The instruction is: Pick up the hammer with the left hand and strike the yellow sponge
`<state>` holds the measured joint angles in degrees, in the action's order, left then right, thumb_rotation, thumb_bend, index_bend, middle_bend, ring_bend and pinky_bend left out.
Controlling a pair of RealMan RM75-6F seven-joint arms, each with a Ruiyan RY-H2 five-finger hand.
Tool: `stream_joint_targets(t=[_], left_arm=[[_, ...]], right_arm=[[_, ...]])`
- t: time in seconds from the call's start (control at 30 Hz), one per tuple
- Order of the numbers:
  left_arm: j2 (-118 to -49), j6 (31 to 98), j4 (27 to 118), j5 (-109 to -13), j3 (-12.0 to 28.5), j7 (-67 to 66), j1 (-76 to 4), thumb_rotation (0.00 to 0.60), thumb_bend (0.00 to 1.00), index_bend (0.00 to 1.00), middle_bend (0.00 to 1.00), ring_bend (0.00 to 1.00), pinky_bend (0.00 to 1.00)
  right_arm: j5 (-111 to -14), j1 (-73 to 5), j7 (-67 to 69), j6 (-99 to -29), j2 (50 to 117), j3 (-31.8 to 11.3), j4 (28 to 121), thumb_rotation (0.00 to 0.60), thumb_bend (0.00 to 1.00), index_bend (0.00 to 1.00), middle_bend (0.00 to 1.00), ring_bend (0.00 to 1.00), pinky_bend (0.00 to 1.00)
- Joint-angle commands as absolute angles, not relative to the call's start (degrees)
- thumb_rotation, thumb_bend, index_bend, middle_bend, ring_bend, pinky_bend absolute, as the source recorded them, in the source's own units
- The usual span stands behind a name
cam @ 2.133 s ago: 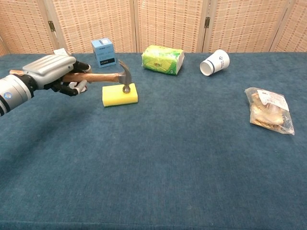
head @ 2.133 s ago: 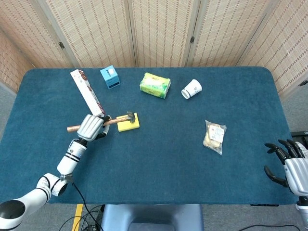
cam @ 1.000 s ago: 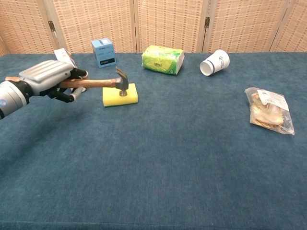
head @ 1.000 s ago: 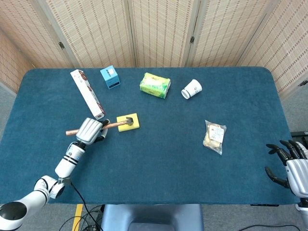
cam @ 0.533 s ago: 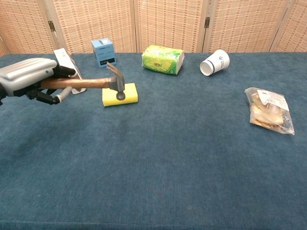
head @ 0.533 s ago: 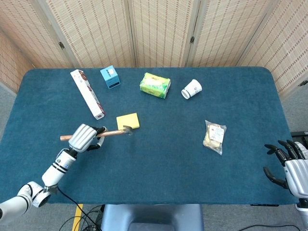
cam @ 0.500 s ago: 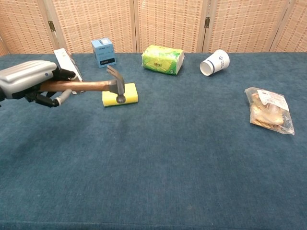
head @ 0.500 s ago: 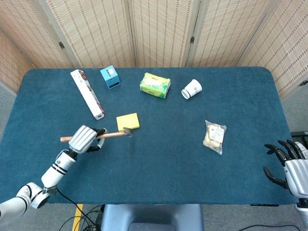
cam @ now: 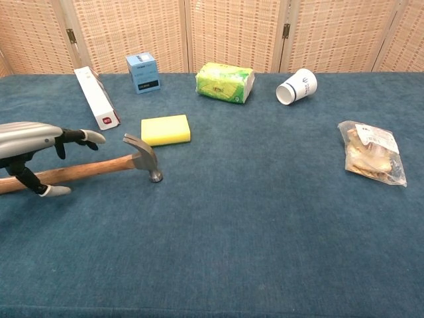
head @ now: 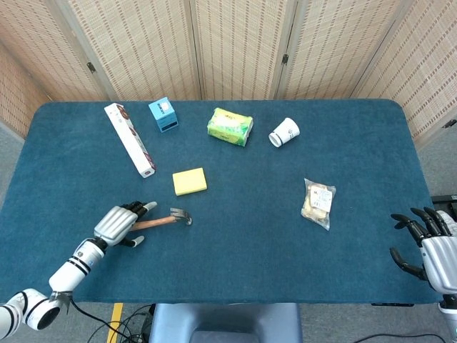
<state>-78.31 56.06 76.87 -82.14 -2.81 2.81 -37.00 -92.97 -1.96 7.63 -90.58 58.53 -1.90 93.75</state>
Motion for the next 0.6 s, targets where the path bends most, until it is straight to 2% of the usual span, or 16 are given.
stream_joint_targets(t=[0.03, 0.07, 0.17, 0.3, 0.6], left_arm=[[-75.5, 58.1, 81.1, -78.5, -0.9, 0.9, -34.6, 0.491, 0.27, 0.0, 0.07, 0.08, 0.26], [-74.9, 59.3, 82.1, -77.8, -0.4, 0.7, -33.9, 0.502, 0.27, 0.0, 0.07, 0.08, 0.26], [-73.1, 63.7, 85.6, -75.3, 0.8, -0.7, -30.9, 0.596, 0.27, 0.0, 0.07, 0.08, 0.26], [-71.5, 70.0, 89.2, -73.2, 1.8, -1.7, -26.6, 0.6, 0.27, 0.02, 0.1, 0.09, 0.26], [-69.3, 80.7, 93.3, -72.3, 0.9, -7.1, -18.1, 0.6, 0.27, 0.12, 0.13, 0.1, 0.26]], right_arm=[[-93.0, -2.0, 7.7, -90.5, 58.6, -1.9, 93.7, 0.6, 0.24, 0.25, 0.4, 0.16, 0.13], [-93.1, -2.1, 7.7, -90.5, 58.6, -1.9, 93.7, 0.6, 0.24, 0.25, 0.4, 0.16, 0.13], [-93.2, -2.2, 7.8, -90.4, 58.5, -1.9, 93.7, 0.6, 0.24, 0.25, 0.4, 0.16, 0.13], [-93.1, -2.3, 7.7, -90.2, 58.3, -2.0, 93.6, 0.6, 0.24, 0.25, 0.4, 0.16, 0.13], [-92.7, -3.0, 7.9, -89.0, 58.8, -2.1, 93.0, 0.6, 0.24, 0.25, 0.4, 0.16, 0.13]])
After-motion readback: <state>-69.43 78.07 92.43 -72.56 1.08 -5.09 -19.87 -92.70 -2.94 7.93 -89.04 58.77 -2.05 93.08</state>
